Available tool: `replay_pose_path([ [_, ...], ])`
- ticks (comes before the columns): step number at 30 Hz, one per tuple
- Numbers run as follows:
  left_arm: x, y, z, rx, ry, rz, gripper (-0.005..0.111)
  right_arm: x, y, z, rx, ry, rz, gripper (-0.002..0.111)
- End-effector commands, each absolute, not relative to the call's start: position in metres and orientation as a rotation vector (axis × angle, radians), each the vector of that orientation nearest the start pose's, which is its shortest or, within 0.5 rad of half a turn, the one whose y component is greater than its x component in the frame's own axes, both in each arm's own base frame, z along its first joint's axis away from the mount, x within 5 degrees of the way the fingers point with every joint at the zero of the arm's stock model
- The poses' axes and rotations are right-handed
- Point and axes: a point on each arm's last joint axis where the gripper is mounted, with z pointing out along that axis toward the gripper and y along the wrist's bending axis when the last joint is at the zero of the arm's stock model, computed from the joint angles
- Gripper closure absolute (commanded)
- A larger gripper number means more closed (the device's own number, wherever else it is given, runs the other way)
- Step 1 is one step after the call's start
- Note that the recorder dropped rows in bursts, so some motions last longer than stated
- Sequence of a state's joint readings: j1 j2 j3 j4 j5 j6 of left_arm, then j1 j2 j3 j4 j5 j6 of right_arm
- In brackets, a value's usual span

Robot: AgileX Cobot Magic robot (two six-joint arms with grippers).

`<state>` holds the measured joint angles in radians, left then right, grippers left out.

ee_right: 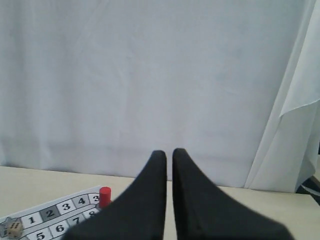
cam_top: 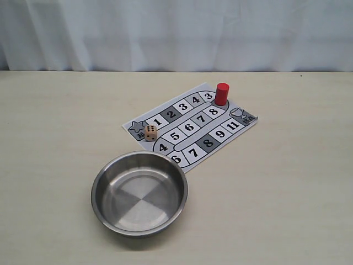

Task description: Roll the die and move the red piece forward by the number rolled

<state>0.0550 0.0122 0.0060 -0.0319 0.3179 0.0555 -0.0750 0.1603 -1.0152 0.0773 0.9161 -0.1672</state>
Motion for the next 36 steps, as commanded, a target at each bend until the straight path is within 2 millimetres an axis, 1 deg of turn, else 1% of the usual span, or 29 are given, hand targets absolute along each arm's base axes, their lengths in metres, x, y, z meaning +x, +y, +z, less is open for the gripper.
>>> replay_pose_path([
  [1,0.055,0.002,0.185,-0.012,1.801,0.044,0.107,-0.063,0.01,0.408,-0.124,1.535,-0.066,0.104],
  [7,0.055,0.002,0.185,-0.012,1.801,0.044,0.107,-0.07,0.006,0.388,-0.175,1.527,-0.015,0.104],
  [9,0.055,0.002,0.185,-0.012,1.801,0.044,0.107,-0.067,0.005,0.382,-0.177,1.539,-0.016,0.104],
  [15,0.055,0.002,0.185,-0.012,1.801,0.044,0.107,-0.048,0.004,0.37,-0.167,1.547,-0.034,0.104],
  [20,0.055,0.002,0.185,-0.012,1.801,0.044,0.107,-0.026,0.005,0.354,-0.153,1.528,-0.024,0.104],
  [24,0.055,0.002,0.185,-0.012,1.801,0.044,0.107,-0.005,0.004,0.337,-0.136,1.488,-0.027,0.104],
  [27,0.055,0.002,0.185,-0.012,1.801,0.044,0.107,0.014,0.004,0.315,-0.121,1.469,-0.031,0.104],
  [31,0.055,0.002,0.185,-0.012,1.801,0.044,0.107,0.036,0.003,0.276,-0.11,1.498,-0.036,0.104],
  [34,0.055,0.002,0.185,-0.012,1.801,0.044,0.107,0.047,0.003,0.248,-0.095,1.504,-0.035,0.104],
  [36,0.055,0.002,0.185,-0.012,1.801,0.044,0.107,0.051,0.002,0.234,-0.088,1.497,-0.037,0.104],
])
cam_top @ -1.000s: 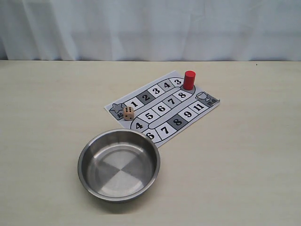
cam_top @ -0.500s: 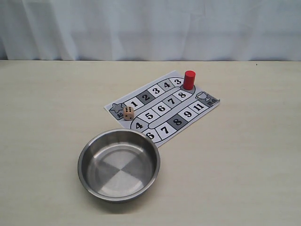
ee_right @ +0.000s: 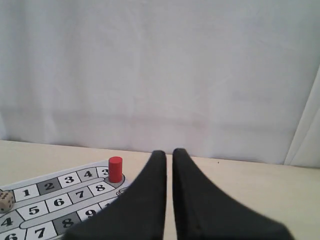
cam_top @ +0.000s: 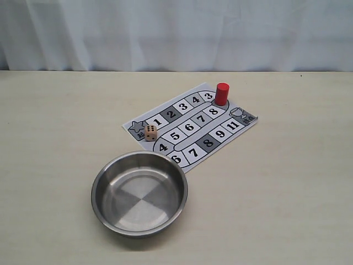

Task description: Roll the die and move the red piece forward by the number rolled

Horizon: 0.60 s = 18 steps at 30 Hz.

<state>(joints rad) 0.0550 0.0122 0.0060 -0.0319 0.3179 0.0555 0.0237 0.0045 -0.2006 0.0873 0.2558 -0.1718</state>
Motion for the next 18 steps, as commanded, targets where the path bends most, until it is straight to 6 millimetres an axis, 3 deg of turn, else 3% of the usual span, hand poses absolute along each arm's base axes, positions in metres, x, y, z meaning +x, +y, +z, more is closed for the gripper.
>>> replay_pose_path([
  [1,0.055,0.002,0.185,-0.012,1.801,0.044,0.107,0.053,0.002,0.227,-0.085,1.493,-0.039,0.104],
  [3,0.055,0.002,0.185,-0.012,1.801,0.044,0.107,0.056,0.001,0.215,-0.083,1.468,-0.051,0.104],
  [5,0.055,0.002,0.185,-0.012,1.801,0.044,0.107,0.056,0.001,0.217,-0.08,1.438,-0.056,0.104],
  [18,0.055,0.002,0.185,-0.012,1.801,0.044,0.107,0.056,0.003,0.201,-0.119,1.613,-0.056,0.104],
])
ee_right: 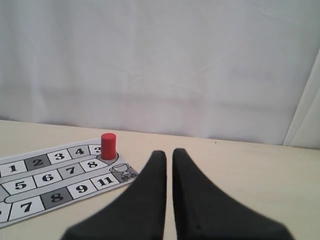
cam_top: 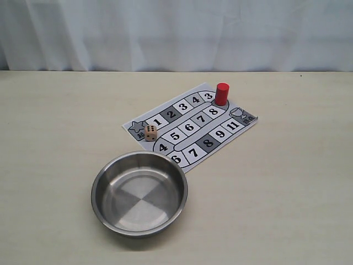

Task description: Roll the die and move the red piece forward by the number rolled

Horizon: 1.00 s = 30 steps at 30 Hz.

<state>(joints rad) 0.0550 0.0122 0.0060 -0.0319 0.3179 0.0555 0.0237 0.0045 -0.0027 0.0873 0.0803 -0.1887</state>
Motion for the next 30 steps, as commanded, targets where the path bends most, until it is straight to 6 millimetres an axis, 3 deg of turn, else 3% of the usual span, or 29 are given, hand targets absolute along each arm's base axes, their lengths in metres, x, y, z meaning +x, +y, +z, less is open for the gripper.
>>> replay_pose_path([
  [1,0.055,0.0017,0.1849,-0.012,1.801,0.044,0.107,0.0562,0.0027,0.1995,-0.122,1.63,-0.054,0.104],
  [30,0.055,0.0017,0.1849,-0.012,1.801,0.044,0.107,0.0557,0.0012,0.1937,-0.107,1.695,-0.06,0.104],
])
